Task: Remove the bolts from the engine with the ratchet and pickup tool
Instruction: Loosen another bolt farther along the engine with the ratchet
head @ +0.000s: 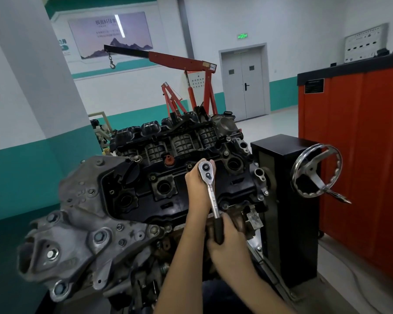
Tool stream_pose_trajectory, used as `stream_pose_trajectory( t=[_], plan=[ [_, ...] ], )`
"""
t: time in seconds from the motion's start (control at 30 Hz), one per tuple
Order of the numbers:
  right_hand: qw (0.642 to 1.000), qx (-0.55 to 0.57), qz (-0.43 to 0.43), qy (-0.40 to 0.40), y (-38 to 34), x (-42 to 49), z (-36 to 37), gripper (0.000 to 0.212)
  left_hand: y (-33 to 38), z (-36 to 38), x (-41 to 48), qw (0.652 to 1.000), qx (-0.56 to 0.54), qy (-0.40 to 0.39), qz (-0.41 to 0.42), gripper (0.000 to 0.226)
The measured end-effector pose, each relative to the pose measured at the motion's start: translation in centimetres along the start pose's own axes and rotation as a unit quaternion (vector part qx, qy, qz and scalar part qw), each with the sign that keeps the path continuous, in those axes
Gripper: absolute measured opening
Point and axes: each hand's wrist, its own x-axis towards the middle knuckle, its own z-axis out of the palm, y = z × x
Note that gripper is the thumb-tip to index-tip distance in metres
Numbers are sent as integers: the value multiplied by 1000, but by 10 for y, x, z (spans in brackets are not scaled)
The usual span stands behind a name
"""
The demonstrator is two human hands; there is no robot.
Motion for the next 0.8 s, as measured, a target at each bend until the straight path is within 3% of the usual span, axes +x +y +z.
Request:
stream_pose_trajectory(
  t=[0.1,0.27,0.33,0.4,0.47,0.53,0.63,0.7,0.8],
  plan=[
    [999,25,10,-22,-5,-1,1,28,2,-4,0,999,24,-23,7,38],
    [969,-203,-73,-124,-3,41,-97,30,3,-14,8,991,79,-108,24,53],
    [918,-350,-118,-143,-14,75,-131,31,5,-16,12,988,90,-127,13,53],
    [839,-502,-177,-114,-28,100,-145,32,4,-18,12,988,84,-127,6,54],
    [816,-535,-203,-75,-28,103,-143,28,2,-18,7,993,55,-102,-8,55],
    [862,-474,-171,-58,-12,81,-126,26,0,-16,1,996,35,-85,1,54],
    [969,-229,-73,-48,9,32,-78,28,1,-8,-3,999,15,-50,4,51],
    [995,-85,-42,-21,9,13,-34,30,1,-5,-2,999,11,-36,5,51],
    [1000,20,-6,-17,3,2,8,27,2,-6,0,999,24,-38,-8,48]
  ],
)
